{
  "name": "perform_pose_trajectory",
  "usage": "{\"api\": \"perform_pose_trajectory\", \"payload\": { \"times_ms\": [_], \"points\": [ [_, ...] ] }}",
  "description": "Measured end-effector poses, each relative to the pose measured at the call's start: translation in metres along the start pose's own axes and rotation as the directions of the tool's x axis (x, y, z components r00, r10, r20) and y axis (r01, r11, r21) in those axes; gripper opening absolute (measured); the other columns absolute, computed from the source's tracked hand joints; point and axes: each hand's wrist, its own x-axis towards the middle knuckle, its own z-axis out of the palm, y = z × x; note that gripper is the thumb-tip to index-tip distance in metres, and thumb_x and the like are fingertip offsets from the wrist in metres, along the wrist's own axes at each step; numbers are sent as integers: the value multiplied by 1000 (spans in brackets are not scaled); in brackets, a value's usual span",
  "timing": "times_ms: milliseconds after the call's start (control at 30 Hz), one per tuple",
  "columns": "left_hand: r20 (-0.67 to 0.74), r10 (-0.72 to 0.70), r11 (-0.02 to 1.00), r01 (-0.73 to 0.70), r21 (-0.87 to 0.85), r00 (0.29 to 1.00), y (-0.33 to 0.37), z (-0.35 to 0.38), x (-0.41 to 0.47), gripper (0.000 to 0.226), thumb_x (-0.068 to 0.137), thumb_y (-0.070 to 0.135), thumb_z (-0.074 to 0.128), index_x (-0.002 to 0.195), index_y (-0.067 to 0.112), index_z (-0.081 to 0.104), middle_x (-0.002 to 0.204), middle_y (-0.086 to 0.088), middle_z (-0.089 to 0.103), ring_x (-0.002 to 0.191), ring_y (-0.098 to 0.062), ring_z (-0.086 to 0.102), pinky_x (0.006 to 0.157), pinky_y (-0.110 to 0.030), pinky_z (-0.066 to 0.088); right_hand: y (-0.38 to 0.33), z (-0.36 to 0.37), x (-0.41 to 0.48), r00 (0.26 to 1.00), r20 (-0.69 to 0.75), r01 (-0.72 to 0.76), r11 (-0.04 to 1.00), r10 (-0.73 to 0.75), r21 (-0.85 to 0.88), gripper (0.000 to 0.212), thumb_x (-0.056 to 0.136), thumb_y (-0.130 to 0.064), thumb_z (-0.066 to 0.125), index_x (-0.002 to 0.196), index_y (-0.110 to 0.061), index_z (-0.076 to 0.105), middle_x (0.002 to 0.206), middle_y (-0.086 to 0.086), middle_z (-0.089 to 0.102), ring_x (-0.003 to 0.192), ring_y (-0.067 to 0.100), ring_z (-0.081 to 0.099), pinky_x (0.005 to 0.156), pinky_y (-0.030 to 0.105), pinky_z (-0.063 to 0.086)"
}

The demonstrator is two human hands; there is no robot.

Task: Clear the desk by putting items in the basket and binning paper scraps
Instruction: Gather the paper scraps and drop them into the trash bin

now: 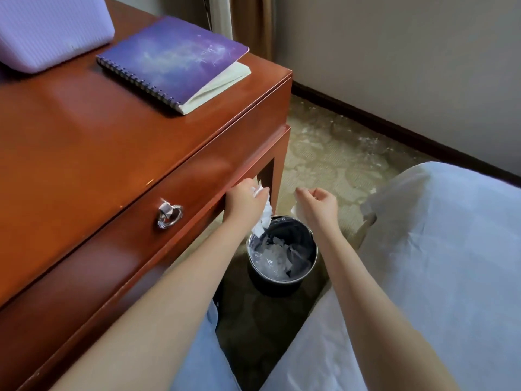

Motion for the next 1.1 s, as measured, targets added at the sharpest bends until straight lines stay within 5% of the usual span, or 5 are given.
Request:
{"api": "perform_pose_trajectory", "payload": {
  "times_ms": [100,500,633,800,1100],
  "points": [
    [97,-42,997,36,62,994,-13,22,17,18,91,25,54,88,7,53,69,-1,44,70,-25,44,56,-29,31,28,11,20,999,-5,-50,998,49,-32,12,76,-15,56,69,-15,46,66,6,35,63,15,32,52,24,24],
    [232,-151,962,89,256,961,-71,78,56,34,91,28,53,65,13,37,64,0,38,58,-18,37,46,-27,25,132,46,88,905,-70,-424,904,421,-50,30,81,-19,59,59,-17,38,59,0,38,66,20,35,63,30,29],
    [227,-171,960,110,259,959,-82,91,68,30,90,29,53,69,11,41,65,1,39,56,-13,36,46,-27,25,156,57,103,867,-43,-498,864,496,-82,32,88,-40,60,90,-9,66,86,7,62,86,28,57,76,30,41],
    [255,-209,955,141,261,944,-91,102,76,25,91,31,53,84,7,52,68,2,41,67,-21,45,51,-26,31,174,63,113,809,-29,-587,807,587,-65,65,90,-51,54,129,1,53,125,15,59,114,33,55,91,35,43],
    [249,-300,946,253,205,921,-100,116,79,32,93,30,51,67,20,35,66,6,33,76,-21,40,65,-29,33,179,55,113,743,110,-661,750,660,-39,42,94,-41,49,118,-7,58,83,7,60,85,27,64,76,41,57]
  ]
}}
